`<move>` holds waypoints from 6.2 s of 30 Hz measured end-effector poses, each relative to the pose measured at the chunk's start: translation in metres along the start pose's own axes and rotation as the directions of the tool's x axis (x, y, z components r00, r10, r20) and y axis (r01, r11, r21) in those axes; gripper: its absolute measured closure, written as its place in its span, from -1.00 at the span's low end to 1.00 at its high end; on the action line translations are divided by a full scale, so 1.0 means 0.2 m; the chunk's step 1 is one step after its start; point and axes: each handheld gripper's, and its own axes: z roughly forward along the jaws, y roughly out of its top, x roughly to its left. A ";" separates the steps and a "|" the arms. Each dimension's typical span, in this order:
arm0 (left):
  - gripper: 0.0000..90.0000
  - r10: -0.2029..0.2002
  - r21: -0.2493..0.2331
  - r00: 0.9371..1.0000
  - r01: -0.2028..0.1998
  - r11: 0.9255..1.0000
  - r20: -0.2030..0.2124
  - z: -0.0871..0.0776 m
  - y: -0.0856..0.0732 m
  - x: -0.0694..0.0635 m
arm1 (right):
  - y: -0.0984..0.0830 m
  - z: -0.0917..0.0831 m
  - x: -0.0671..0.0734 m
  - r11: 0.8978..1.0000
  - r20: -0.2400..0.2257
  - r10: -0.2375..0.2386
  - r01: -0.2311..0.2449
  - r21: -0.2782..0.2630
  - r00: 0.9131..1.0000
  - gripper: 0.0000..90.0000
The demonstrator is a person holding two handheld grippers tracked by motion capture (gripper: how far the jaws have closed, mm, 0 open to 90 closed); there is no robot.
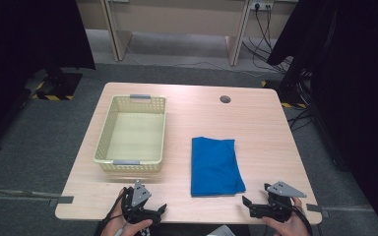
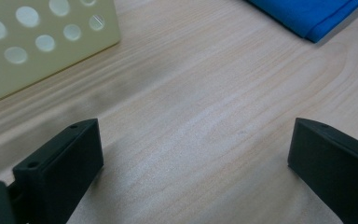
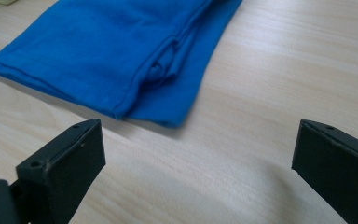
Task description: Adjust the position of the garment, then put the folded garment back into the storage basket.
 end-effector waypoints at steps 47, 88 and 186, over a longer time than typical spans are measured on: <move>-0.96 -0.006 0.006 1.000 0.006 1.000 -0.005 0.00 0.00 0.00 | 0.41 0.38 0.17 0.990 -0.057 -0.135 0.136 0.029 0.989 -0.86; -0.97 -0.009 -0.004 1.000 0.009 1.000 -0.009 0.00 0.00 0.00 | 0.52 0.69 0.25 0.981 -0.034 -0.152 0.155 0.119 0.988 -0.88; -0.97 -0.011 0.003 1.000 0.011 1.000 -0.011 0.00 0.00 -0.01 | 0.05 0.10 0.05 1.000 -0.045 -0.004 0.005 0.021 0.999 -0.89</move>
